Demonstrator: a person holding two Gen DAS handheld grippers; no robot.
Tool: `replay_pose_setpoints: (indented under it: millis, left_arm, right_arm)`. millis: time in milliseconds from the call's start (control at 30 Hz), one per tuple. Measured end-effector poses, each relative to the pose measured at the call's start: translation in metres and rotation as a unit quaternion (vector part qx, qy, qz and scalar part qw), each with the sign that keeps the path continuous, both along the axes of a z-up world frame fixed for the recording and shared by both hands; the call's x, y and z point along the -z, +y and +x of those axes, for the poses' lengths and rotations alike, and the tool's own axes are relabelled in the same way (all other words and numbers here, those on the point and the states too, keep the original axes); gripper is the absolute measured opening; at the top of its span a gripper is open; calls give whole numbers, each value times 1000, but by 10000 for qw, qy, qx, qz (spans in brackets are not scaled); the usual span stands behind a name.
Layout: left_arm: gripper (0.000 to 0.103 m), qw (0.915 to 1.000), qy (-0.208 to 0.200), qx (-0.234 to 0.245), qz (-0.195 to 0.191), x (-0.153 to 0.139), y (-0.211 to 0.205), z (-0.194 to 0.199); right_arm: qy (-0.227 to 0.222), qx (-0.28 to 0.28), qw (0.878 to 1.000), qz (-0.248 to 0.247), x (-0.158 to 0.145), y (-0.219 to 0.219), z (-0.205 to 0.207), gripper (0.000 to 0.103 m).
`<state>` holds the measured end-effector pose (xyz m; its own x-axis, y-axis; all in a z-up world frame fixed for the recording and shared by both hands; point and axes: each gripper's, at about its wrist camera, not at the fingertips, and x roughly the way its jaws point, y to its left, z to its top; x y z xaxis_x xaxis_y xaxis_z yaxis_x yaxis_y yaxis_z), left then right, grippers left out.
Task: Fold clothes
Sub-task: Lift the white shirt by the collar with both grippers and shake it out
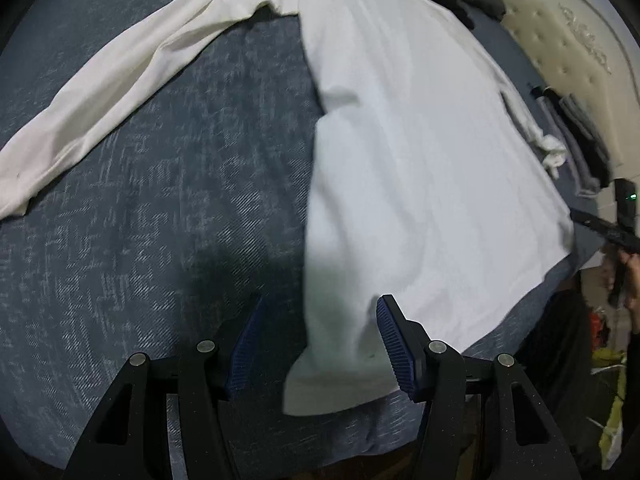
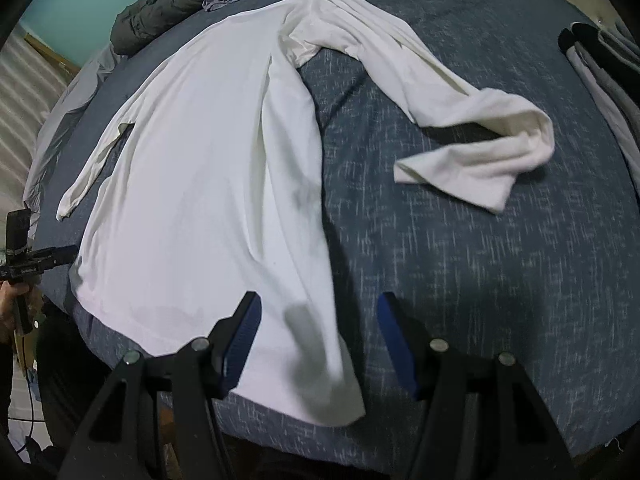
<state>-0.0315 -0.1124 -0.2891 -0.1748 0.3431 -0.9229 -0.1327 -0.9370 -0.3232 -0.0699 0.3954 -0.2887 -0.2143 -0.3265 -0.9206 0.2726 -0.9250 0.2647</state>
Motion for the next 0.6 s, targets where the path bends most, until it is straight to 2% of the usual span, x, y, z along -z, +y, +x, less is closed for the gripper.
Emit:
replay_pose_setpoints:
  millis: [133,167,200,233,267,300,433,467,500,533,567,600]
  left_arm:
    - [60,9996,-61,-91,251,3,-7,4]
    - [53,9996,-75,-47,270,4,-7,5]
    - [39,9996,-91,31,264,4,-5,7]
    - [33,9997,-91,83,233,5,-4,8]
    - [19,9997,-88,133,204,5,-3,10]
    - [11,9996,-66,171,199,3,-1,13]
    - [5,9994,120,213,251,-10,3,21]
    - [4,9992,172,212,278,-14,2,23]
    - [4,9991,225,230,287,-19,2,25]
    - [4,9989,277,247,296,-24,2,27]
    - [4,9986,331,264,305,-29,2,29]
    - [4,9983,394,275,316,-35,2,31]
  right_arm:
    - [-43,67,10000,-34,1,7,7,61]
    - [-64,75,9999,-25,2,7,9,61]
    - [-81,79,9999,-15,3,8,10,61]
    - [-92,77,9999,-5,4,8,12,61]
    - [-95,79,9999,-17,5,8,13,61]
    - [-96,84,9999,-39,6,9,14,61]
    - [-134,101,9996,-221,9,9,20,60]
    - [-130,62,9995,-292,10,9,21,54]
    - [-126,4,9989,-441,9,9,23,34]
    - [-128,-13,9982,-580,8,10,24,20]
    - [-113,2,9980,-629,6,11,25,17]
    - [-89,22,9978,-649,5,13,25,9]
